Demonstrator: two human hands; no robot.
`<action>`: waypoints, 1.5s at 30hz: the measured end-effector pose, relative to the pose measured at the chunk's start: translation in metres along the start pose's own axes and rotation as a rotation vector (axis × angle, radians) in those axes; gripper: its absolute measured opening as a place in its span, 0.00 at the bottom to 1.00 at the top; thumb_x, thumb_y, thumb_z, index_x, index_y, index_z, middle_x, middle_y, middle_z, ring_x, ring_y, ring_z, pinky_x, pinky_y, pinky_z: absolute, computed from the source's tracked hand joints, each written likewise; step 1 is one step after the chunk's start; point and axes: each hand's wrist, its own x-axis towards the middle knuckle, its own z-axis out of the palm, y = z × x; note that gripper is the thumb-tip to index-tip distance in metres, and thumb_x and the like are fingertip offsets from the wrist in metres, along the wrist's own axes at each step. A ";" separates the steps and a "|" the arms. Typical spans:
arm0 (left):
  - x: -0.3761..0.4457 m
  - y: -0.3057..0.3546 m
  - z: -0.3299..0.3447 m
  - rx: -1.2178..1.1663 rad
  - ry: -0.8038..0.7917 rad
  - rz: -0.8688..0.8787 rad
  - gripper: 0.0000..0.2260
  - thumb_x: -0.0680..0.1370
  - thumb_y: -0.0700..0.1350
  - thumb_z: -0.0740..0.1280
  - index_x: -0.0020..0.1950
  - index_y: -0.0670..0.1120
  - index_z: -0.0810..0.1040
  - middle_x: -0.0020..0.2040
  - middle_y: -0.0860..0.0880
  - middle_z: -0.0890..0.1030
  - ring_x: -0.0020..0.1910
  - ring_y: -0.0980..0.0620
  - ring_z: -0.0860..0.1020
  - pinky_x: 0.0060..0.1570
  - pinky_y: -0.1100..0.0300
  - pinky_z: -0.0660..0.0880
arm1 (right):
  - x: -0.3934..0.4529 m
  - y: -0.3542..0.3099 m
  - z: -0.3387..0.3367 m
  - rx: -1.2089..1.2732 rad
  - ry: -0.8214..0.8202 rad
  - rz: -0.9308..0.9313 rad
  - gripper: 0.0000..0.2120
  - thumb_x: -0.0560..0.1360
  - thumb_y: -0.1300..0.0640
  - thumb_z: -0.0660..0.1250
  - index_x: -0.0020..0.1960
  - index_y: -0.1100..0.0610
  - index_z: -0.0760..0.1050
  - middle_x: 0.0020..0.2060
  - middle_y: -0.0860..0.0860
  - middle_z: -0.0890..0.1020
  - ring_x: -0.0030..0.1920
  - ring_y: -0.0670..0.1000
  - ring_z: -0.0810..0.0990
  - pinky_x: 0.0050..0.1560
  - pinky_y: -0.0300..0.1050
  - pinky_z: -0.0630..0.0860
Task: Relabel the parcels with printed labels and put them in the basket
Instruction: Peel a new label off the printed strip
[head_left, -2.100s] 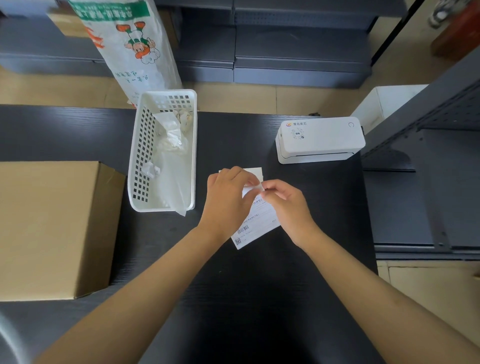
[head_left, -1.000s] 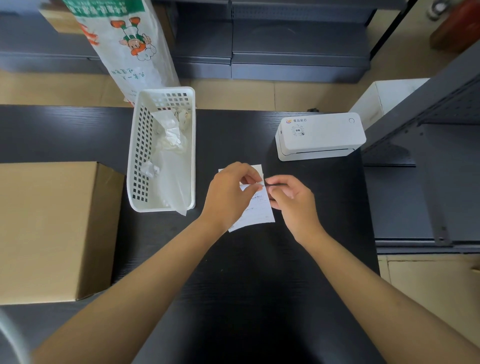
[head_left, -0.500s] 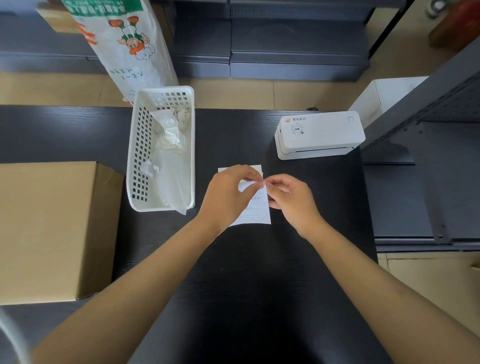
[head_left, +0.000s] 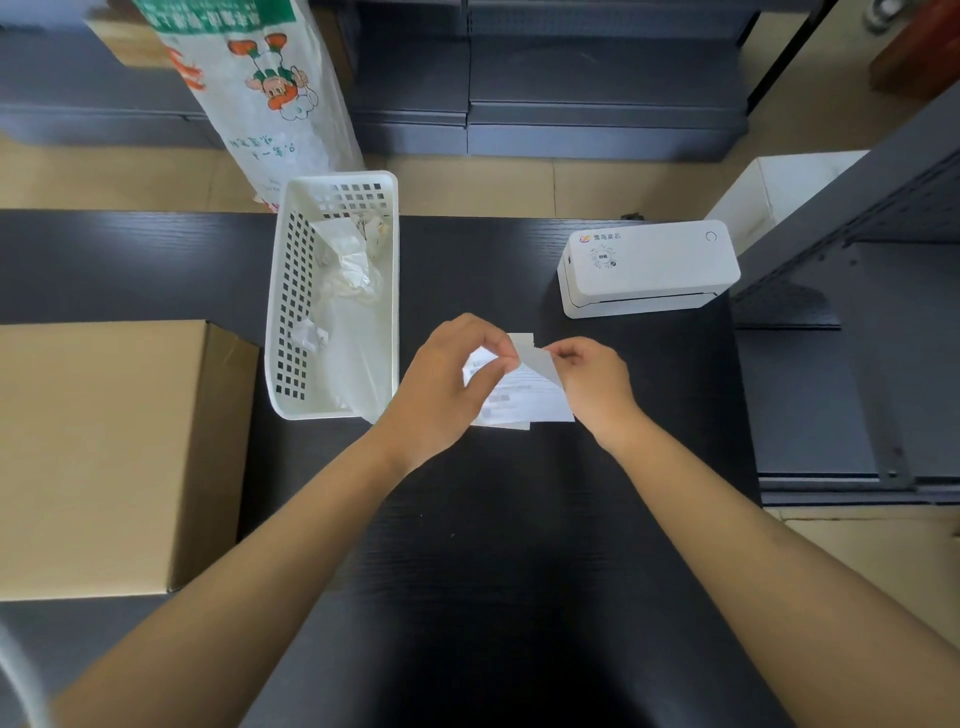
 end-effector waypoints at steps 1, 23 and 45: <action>-0.001 0.000 -0.004 -0.011 -0.007 0.001 0.02 0.79 0.44 0.65 0.48 0.48 0.77 0.50 0.55 0.76 0.52 0.55 0.74 0.53 0.64 0.68 | 0.001 -0.001 0.001 0.006 -0.007 0.019 0.04 0.76 0.56 0.66 0.47 0.51 0.79 0.41 0.44 0.80 0.42 0.45 0.78 0.39 0.39 0.74; -0.014 0.004 -0.028 -0.025 0.027 -0.055 0.01 0.79 0.44 0.67 0.48 0.49 0.78 0.48 0.55 0.78 0.50 0.58 0.77 0.55 0.67 0.71 | -0.042 -0.030 -0.019 -0.249 0.089 -0.863 0.11 0.78 0.49 0.59 0.49 0.54 0.76 0.45 0.45 0.78 0.48 0.44 0.74 0.48 0.37 0.73; 0.030 -0.021 -0.014 0.178 -0.255 -0.194 0.13 0.82 0.46 0.54 0.56 0.51 0.78 0.50 0.54 0.83 0.50 0.55 0.77 0.57 0.58 0.72 | -0.065 -0.014 -0.002 -0.488 0.090 -0.868 0.03 0.73 0.58 0.72 0.46 0.55 0.80 0.42 0.49 0.82 0.45 0.47 0.77 0.49 0.38 0.70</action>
